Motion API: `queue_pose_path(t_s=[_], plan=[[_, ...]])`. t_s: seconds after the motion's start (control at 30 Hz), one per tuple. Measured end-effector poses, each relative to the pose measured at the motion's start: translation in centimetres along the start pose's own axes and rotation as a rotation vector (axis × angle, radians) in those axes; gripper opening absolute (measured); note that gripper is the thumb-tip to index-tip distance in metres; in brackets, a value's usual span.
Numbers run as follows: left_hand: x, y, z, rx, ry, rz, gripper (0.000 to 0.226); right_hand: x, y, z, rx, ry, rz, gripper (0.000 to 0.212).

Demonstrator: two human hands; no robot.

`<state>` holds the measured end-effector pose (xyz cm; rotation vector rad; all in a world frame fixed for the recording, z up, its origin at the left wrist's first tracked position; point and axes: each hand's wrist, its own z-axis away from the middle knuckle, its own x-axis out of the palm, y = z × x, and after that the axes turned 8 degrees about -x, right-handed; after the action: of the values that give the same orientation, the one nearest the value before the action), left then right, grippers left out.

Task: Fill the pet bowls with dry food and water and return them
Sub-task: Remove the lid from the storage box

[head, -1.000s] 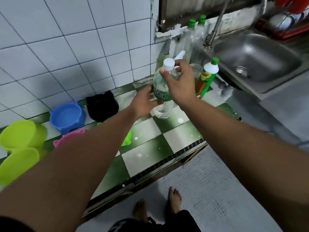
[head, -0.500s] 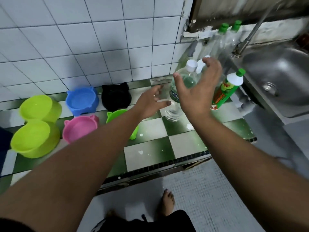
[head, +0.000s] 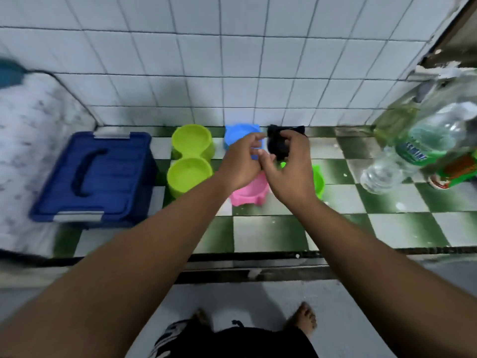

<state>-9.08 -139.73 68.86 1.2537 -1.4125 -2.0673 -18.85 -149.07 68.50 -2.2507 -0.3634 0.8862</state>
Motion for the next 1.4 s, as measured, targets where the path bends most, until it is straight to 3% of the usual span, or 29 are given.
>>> queue_pose_path(t_s=[0.17,0.33,0.63,0.8,0.87,0.93,1.1,1.27,1.4], plan=[[-10.0,-5.2,2.6,-0.104,0.169,-0.044,0.053,8.2,-4.5,-0.5,0.063,-0.172,-0.053,0.049],[-16.2,-9.7,5.1,-0.156,0.327,-0.093,0.049,15.0,-7.3,-2.2,-0.039,-0.379,-0.033,0.039],[-20.4,-14.6,11.3,-0.251,0.652,-0.144,0.033,26.4,-12.5,-6.9,-0.296,-0.666,-0.086,0.028],[-21.1,-17.3,14.0,-0.339,0.801,-0.284,0.019,32.2,-14.2,-10.0,-0.379,-0.810,0.022,0.029],[-22.1,-17.8,15.3,-0.353,0.732,-0.372,0.024,34.1,-14.4,-11.0,-0.380,-0.876,0.094,0.026],[-23.4,-18.0,16.4,-0.358,0.557,-0.535,0.032,35.6,-14.5,-11.5,-0.392,-0.939,0.176,0.024],[-26.4,-18.7,15.9,-0.288,0.266,-0.826,0.037,36.9,-14.0,-12.0,-0.510,-0.919,0.275,0.021],[-28.7,-17.7,14.2,-0.231,0.100,-0.818,0.027,36.5,-13.9,-12.2,-0.658,-0.983,0.419,0.009],[-30.0,-17.4,12.8,-0.251,-0.072,-0.823,0.024,36.0,-14.5,-11.2,-0.840,-0.975,0.545,0.025]])
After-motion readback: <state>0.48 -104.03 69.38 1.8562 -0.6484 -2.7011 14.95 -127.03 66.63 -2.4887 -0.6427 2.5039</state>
